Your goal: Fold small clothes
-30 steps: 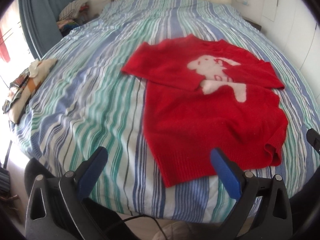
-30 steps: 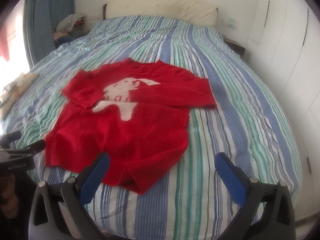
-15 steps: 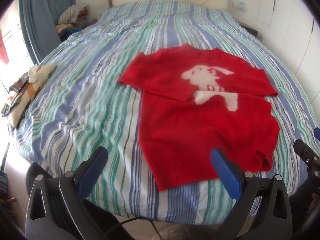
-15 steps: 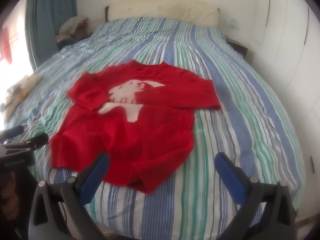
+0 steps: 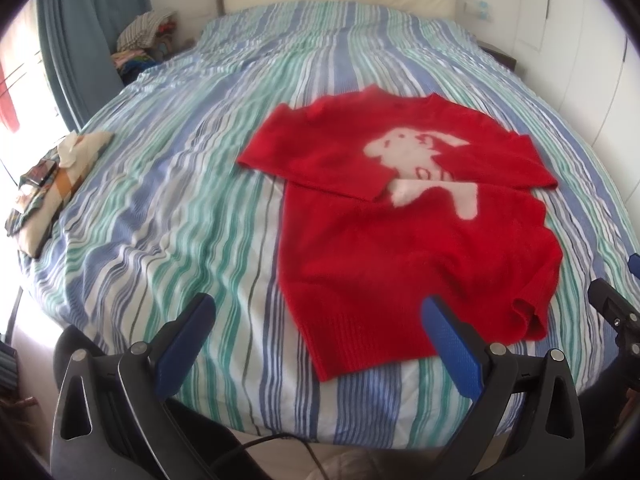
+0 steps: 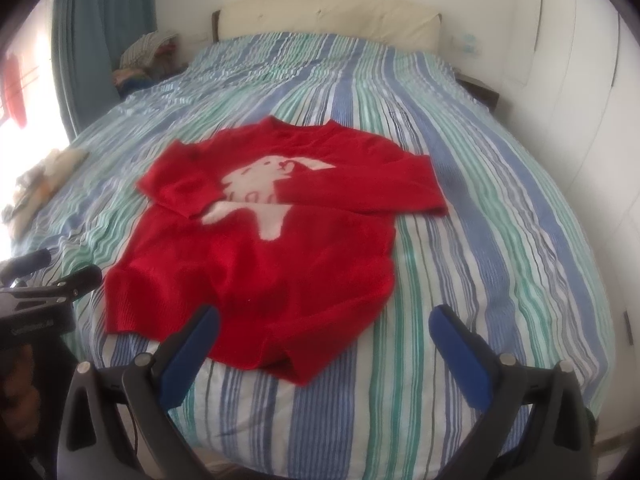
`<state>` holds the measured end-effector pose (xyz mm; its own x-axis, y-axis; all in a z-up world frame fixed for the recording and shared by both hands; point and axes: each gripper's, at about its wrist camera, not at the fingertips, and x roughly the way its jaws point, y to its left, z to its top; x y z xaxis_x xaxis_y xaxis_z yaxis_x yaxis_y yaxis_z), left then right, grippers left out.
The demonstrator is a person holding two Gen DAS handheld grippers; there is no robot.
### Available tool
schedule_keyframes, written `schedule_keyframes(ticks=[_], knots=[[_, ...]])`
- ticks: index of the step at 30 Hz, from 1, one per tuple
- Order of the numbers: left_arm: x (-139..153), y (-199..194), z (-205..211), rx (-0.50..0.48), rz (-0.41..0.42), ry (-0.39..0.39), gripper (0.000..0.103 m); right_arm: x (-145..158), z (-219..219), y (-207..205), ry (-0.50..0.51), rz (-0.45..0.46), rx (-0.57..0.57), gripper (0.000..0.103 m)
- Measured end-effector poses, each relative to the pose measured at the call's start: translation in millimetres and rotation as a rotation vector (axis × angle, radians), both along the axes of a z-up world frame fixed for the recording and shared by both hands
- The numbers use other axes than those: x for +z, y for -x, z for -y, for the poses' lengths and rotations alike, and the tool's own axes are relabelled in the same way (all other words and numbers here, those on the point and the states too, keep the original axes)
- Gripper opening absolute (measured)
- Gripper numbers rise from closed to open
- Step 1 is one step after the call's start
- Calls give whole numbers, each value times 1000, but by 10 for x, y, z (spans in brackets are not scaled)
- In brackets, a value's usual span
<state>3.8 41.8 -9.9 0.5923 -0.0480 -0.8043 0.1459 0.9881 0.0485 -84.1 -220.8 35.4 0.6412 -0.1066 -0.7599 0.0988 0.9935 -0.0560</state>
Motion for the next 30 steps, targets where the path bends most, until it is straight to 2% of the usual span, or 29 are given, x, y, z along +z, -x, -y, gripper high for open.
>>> schedule_keyframes(ticks=[16, 20, 23, 27, 28, 30], knots=[[-63, -26, -32, 10, -8, -5, 103, -19, 4, 2, -2, -3, 1, 103], [-127, -52, -149, -8, -17, 30, 103, 0, 37, 10, -7, 5, -5, 103], [-319, -110, -305, -34, -94, 91, 103, -7, 112, 56, -23, 12, 0, 103], [-714, -201, -504, -5, -221, 193, 102, -304, 361, 73, -130, -76, 10, 103], [-787, -211, -505, -9, -234, 216, 102, -405, 426, 65, -179, -100, 6, 103], [-884, -226, -460, -10, -242, 210, 101, -581, 511, 21, -296, -134, 3, 102]])
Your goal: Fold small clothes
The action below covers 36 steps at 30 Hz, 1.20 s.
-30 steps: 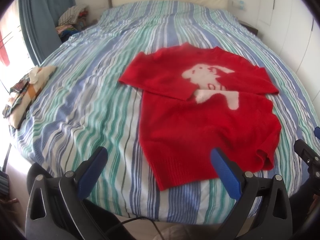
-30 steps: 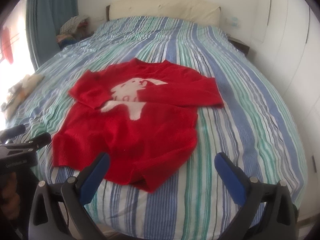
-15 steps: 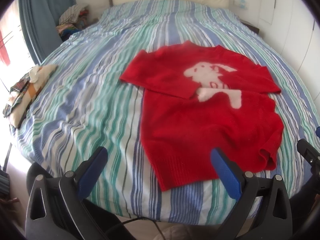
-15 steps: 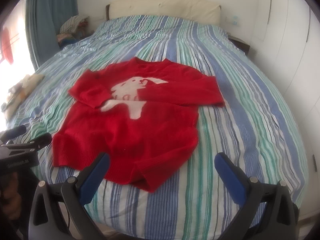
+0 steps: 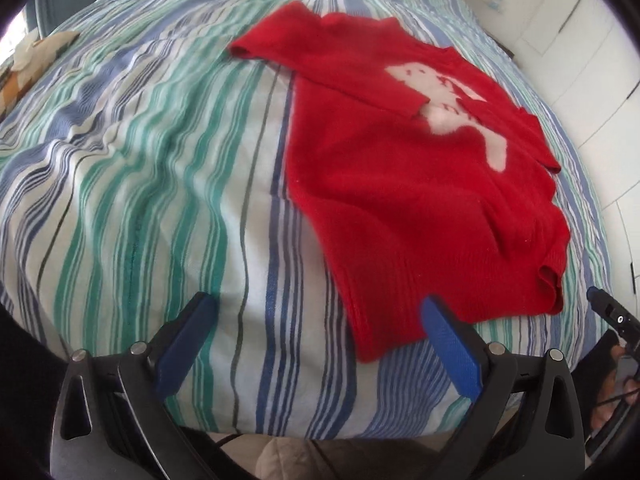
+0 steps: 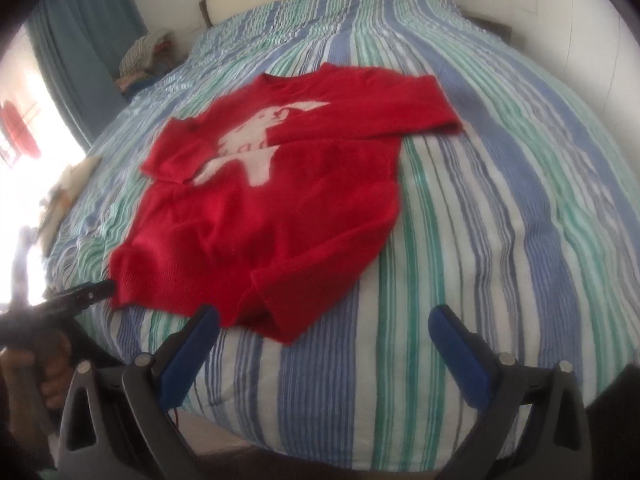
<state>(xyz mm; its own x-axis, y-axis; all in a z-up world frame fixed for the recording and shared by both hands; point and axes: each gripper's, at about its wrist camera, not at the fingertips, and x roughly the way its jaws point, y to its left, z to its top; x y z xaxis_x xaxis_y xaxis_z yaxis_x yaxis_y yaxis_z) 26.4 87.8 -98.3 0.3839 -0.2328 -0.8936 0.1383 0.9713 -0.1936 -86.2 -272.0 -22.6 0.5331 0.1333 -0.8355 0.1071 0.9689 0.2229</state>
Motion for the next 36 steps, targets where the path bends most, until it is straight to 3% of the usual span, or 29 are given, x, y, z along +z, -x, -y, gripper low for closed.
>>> schedule_keyframes(ticks=[3, 7, 9, 10, 11, 12, 14, 18, 22, 26, 29, 30, 32, 34, 35, 36], knots=[[-30, -17, 29, 25, 27, 0, 101, -255, 53, -181, -190, -32, 11, 99], [24, 7, -42, 28, 34, 82, 95, -612, 304, -313, -416, -62, -126, 81], [28, 18, -9, 8, 33, 71, 71, -657, 389, -320, -486, -36, -138, 60], [19, 13, 34, -10, 32, 44, 64, -640, 394, -329, -492, -37, -117, 34], [19, 7, 70, -31, 33, 27, 46, -633, 398, -335, -482, -45, -110, 11], [36, 11, 83, -52, 31, 30, 24, -607, 403, -338, -474, -53, -104, 10], [93, 9, 19, -74, 18, 82, 7, -514, 402, -294, -458, -65, -67, 10], [194, 26, -217, -76, -21, 183, 5, -307, 487, -109, -414, -67, -38, 7], [147, 18, -256, -75, -46, 183, 5, -299, 562, -18, -402, -67, -33, 7], [88, 36, -203, -81, -58, 194, 10, -497, 551, -63, -440, -100, -56, 17], [66, 51, -154, -88, -63, 228, 39, -609, 639, -14, -541, -105, -93, 53], [70, 62, -128, -91, -59, 239, 46, -624, 646, 1, -565, -99, -101, 56], [67, 59, -43, -107, -49, 228, 48, -654, 655, 13, -605, -92, -99, 58], [21, 36, 51, -128, -49, 195, 20, -716, 637, -10, -641, -95, -79, 56], [-24, 14, 75, -142, -75, 192, 4, -749, 607, -36, -640, -108, -58, 40], [-36, 5, 52, -136, -87, 203, 3, -773, 562, -56, -620, -124, -36, 24]])
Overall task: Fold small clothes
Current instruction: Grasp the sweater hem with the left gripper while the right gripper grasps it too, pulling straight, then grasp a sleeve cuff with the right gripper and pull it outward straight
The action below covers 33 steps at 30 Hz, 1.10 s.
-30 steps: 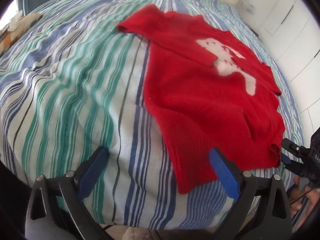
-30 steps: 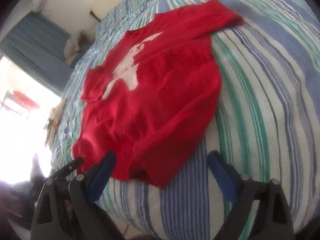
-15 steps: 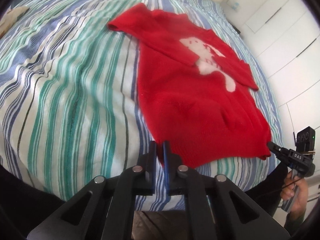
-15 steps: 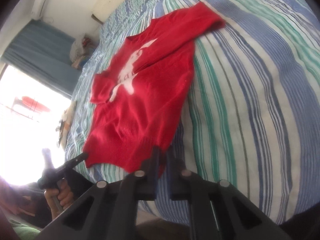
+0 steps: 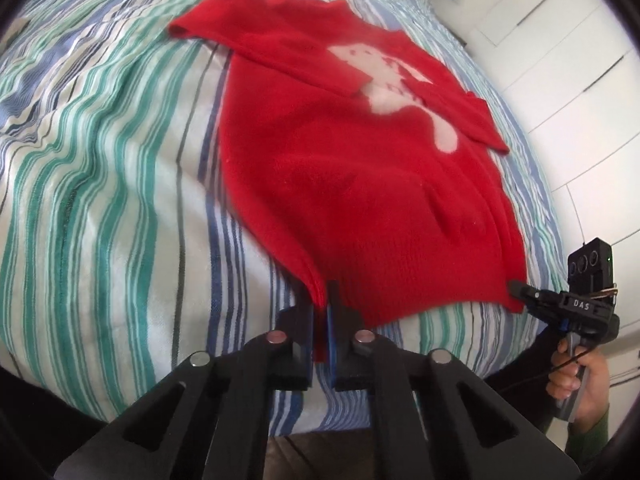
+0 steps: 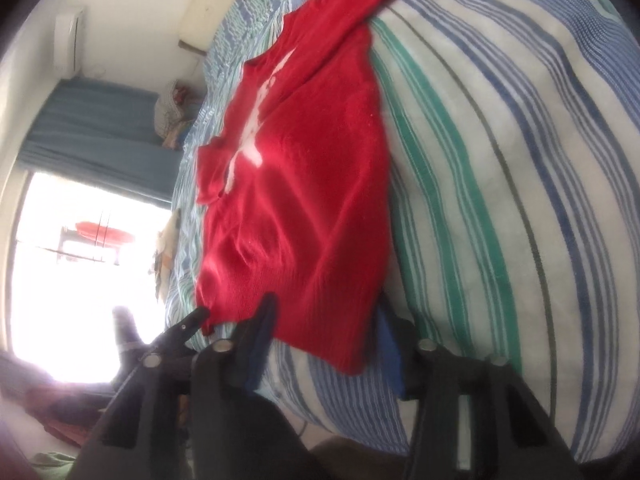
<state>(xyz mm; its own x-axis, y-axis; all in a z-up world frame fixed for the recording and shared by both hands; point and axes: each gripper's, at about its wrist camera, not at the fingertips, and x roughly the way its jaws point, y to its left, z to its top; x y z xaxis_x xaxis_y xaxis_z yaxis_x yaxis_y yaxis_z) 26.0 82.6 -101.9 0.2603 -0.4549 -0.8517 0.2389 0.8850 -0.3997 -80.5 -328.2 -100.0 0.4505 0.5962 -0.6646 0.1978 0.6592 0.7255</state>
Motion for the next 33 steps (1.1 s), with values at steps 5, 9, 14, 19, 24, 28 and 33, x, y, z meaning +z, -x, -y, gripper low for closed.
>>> schedule_keyframes(ticks=[5, 9, 14, 19, 24, 28, 33], knots=[[258, 73, -316, 41, 25, 19, 2, 242, -4, 86, 157, -8, 41, 4], [284, 147, -406, 30, 4, -34, 2, 519, -64, 177, 233, -6, 82, 4], [-46, 141, -333, 37, -32, -135, 2, 239, -230, 136, 337, -104, 127, 4], [-98, 157, -193, 26, 15, -228, 2, 43, -202, 136, 347, -128, 109, 4], [-69, 175, -86, 15, 56, -304, 11, 106, -301, 125, 425, -111, 128, 5], [111, 274, -142, 50, 113, -356, 62, 189, -327, 134, 457, -104, 163, 33], [639, 354, -458, 175, 254, -340, 76, 694, -8, 230, 723, -64, 171, 47]])
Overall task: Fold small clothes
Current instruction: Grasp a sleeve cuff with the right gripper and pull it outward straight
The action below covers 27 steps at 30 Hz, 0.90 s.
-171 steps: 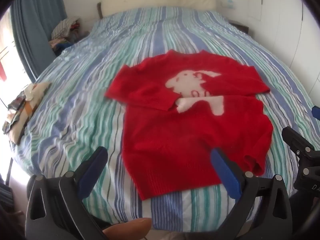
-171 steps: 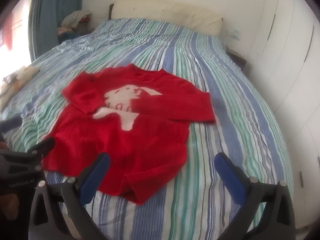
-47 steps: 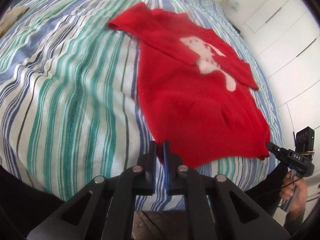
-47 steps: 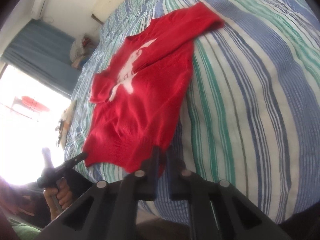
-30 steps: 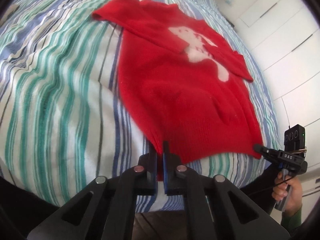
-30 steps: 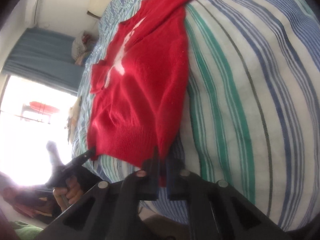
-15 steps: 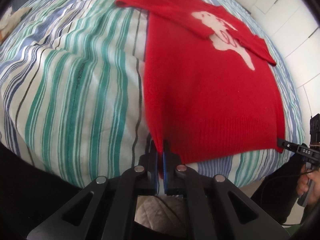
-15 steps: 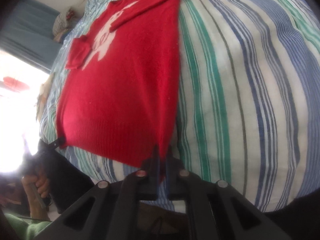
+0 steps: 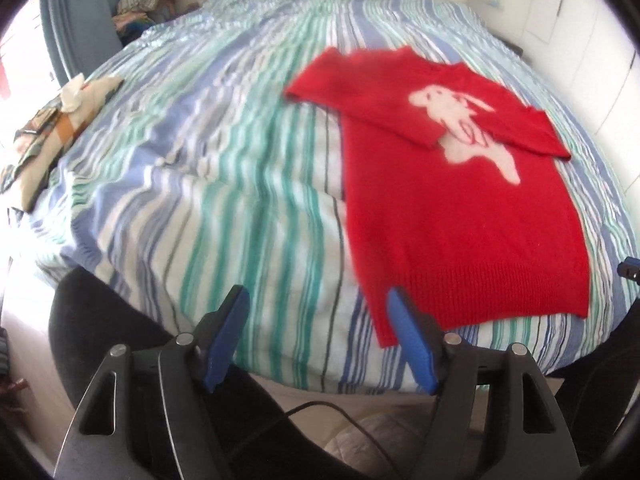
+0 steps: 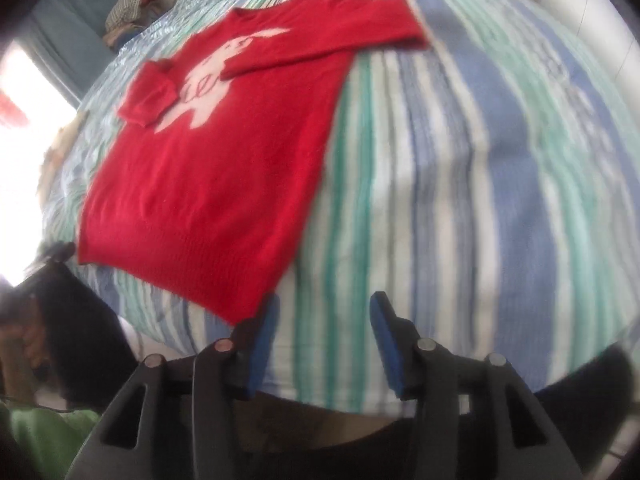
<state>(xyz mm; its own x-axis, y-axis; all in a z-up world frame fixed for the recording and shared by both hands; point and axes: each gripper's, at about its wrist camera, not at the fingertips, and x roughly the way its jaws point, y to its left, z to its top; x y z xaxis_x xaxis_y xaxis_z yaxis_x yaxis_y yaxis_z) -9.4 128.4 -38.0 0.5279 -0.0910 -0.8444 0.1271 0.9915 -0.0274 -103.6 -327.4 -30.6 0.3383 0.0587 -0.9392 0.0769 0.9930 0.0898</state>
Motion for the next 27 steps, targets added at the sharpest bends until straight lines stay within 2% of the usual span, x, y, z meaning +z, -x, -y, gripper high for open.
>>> schedule_keyframes(ticks=[1, 3, 5, 7, 9, 11, 14, 16, 17, 18, 19, 20, 21, 24, 27], knots=[[108, -24, -42, 19, 37, 29, 78, 164, 60, -40, 118, 35, 11, 48], [269, -94, -43, 20, 114, 110, 89, 467, 88, -220, 320, 120, 52, 60], [304, -219, 104, -13, 160, 151, 90, 674, -46, -509, 397, 216, 140, 71], [226, -349, 321, -38, 171, 170, 90, 724, -305, -871, 392, 278, 273, 72], [100, -444, 501, -62, 129, 212, 89, 614, -625, -1273, 306, 286, 413, 72], [-21, -472, 618, -74, 82, 248, 89, 373, -924, -1674, 230, 272, 511, 72], [-161, -410, 670, -67, 42, 245, 89, -95, -1241, -2160, 241, 230, 565, 72], [-233, -347, 637, -67, 18, 237, 89, -398, -1274, -2394, 260, 186, 554, 71], [-263, -321, 604, -66, 11, 228, 89, -514, -1218, -2476, 230, 153, 538, 64], [-286, -303, 566, -61, 8, 215, 89, -549, -1129, -2537, 173, 143, 506, 44], [-307, -287, 518, -53, 5, 202, 89, -505, -997, -2563, 122, 149, 456, 33], [-327, -277, 465, -43, 1, 195, 89, -425, -859, -2569, 80, 159, 407, 11], [-341, -272, 412, -32, -5, 197, 89, -309, -703, -2542, 40, 182, 364, 11], [-355, -265, 288, -5, -22, 222, 89, 131, -103, -2325, 21, 292, 225, 10], [-337, -247, 250, 9, -22, 229, 89, 505, 742, -2026, 11, 368, 27, 10]])
